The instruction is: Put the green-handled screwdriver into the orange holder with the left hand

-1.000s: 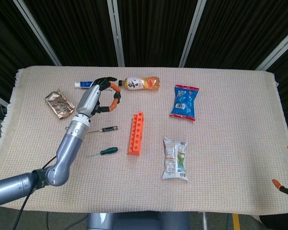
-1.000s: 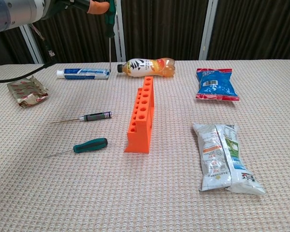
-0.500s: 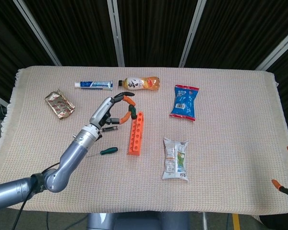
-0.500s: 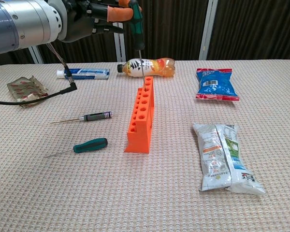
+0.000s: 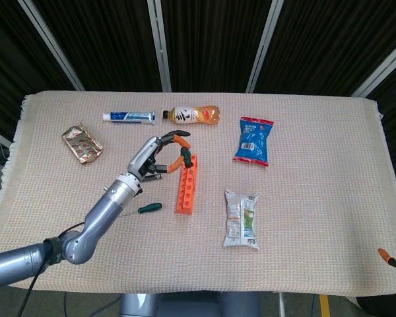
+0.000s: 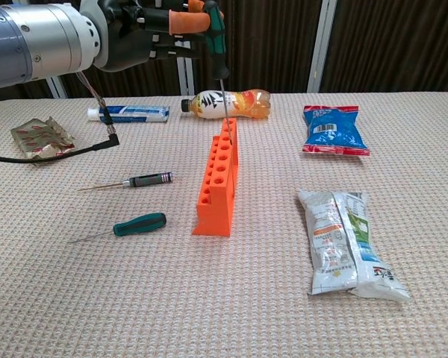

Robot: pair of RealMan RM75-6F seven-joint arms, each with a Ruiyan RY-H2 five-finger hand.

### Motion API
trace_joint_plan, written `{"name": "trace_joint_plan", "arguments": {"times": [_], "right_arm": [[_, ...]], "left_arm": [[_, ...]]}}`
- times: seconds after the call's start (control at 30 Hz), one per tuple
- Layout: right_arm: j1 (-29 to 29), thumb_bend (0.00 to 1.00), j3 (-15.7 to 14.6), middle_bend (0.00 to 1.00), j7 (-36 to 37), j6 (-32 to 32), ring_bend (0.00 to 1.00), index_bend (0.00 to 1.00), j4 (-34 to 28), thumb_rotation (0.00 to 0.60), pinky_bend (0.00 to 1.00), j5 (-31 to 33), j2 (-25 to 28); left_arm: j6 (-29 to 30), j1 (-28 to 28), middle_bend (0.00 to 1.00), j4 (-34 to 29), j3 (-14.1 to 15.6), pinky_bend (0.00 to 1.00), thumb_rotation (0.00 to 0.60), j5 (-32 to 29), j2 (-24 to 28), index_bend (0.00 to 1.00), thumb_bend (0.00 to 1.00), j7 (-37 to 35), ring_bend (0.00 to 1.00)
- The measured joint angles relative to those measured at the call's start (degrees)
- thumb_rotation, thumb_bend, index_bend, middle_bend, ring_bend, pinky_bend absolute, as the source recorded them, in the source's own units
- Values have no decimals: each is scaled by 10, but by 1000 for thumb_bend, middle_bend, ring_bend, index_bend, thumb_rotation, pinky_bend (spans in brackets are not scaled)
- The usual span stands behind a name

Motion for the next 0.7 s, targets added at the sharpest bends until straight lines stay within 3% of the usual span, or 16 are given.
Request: {"name": "trace_joint_plan", "arguments": {"times": [0.7], "right_arm": [[-2, 0, 0, 100, 3, 0, 0, 78, 3, 600, 71, 1, -1]], "left_arm": [[0, -11, 161, 3, 26, 104, 600, 6, 26, 556, 614, -15, 82]]}}
